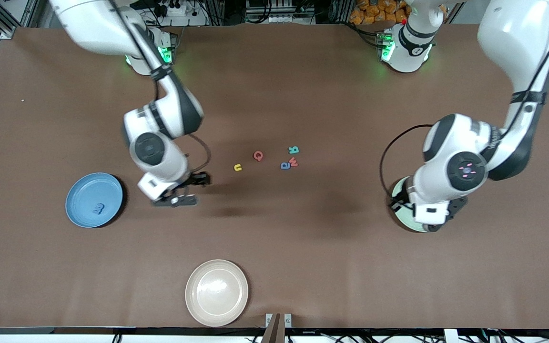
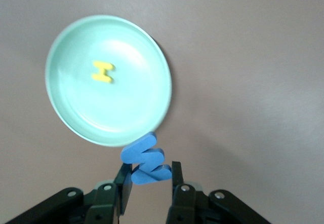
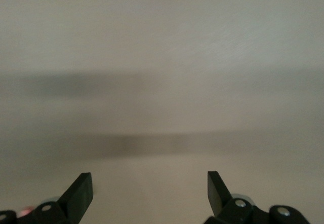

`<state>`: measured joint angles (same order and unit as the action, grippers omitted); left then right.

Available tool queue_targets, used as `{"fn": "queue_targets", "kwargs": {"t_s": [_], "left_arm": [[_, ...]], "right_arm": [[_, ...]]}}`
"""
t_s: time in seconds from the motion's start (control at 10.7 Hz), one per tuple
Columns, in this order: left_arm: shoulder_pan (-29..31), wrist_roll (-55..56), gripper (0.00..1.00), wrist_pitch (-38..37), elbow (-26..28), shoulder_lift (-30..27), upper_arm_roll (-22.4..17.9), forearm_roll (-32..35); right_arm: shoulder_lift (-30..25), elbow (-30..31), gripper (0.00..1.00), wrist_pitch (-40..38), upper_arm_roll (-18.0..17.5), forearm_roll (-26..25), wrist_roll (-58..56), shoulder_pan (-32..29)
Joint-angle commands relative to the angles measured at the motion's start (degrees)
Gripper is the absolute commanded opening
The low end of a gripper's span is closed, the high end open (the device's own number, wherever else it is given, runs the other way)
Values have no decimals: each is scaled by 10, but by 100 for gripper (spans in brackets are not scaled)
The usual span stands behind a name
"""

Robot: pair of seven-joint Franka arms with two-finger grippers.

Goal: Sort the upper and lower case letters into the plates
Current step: 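Place the blue W on the green plate with the left gripper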

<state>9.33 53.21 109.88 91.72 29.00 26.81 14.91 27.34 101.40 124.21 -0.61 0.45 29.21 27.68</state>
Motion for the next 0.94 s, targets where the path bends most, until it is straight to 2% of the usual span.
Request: {"fn": "queue_targets", "kwargs": {"t_s": [0.0, 0.28, 0.37, 0.56, 0.75, 0.84], "left_arm": [[56, -124, 0, 10, 55, -29, 3, 40], [86, -173, 0, 100, 111, -22, -11, 74], [86, -183, 0, 137, 126, -15, -29, 75], [85, -189, 0, 161, 134, -2, -33, 75], [80, -208, 37, 161, 132, -1, -33, 76], [78, -224, 67, 161, 131, -3, -39, 76]], "right_arm": [[31, -41, 100, -7, 4, 37, 99, 49], [77, -90, 100, -4, 5, 38, 255, 104], [94, -111, 100, -4, 5, 38, 305, 115], [107, -126, 100, 0, 5, 36, 387, 126], [114, -127, 100, 22, 5, 37, 477, 132], [122, -130, 100, 31, 5, 36, 529, 138]]}}
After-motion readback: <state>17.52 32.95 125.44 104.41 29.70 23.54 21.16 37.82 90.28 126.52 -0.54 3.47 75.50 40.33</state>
